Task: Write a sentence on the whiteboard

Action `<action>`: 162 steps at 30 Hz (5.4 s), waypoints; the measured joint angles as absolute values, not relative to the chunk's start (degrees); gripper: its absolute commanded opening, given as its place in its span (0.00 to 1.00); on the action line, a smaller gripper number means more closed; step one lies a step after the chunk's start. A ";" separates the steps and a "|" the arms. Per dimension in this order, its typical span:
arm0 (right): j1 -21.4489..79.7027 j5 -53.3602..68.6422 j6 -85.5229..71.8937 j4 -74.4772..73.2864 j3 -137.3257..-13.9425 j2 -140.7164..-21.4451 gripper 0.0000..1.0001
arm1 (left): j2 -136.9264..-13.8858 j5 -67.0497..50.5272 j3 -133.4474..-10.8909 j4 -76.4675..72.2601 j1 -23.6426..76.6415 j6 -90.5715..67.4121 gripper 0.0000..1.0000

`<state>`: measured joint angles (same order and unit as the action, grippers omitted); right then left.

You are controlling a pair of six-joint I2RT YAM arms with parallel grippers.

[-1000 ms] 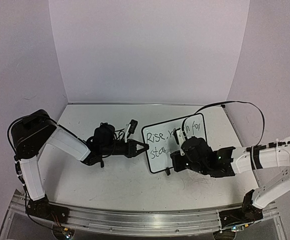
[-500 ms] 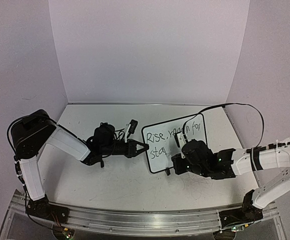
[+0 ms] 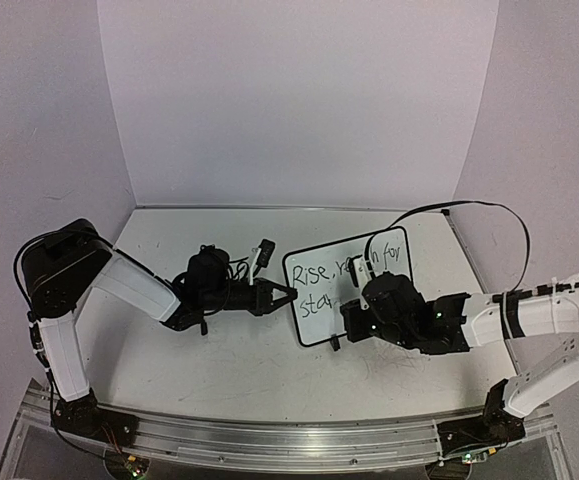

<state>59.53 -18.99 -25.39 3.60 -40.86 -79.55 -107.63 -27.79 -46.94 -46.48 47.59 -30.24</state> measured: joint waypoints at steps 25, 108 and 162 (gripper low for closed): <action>56.86 -19.57 -23.38 3.95 -41.52 -77.47 0.00 | -107.63 -27.83 -46.94 -46.49 47.59 -30.07 0.00; 57.36 -19.93 -25.15 3.06 -39.35 -74.16 0.00 | -107.33 -27.68 -46.96 -45.91 47.68 -29.95 0.00; 55.79 -19.25 -27.41 3.54 -35.56 -74.75 0.00 | -107.31 -27.49 -47.18 -45.41 47.70 -29.98 0.00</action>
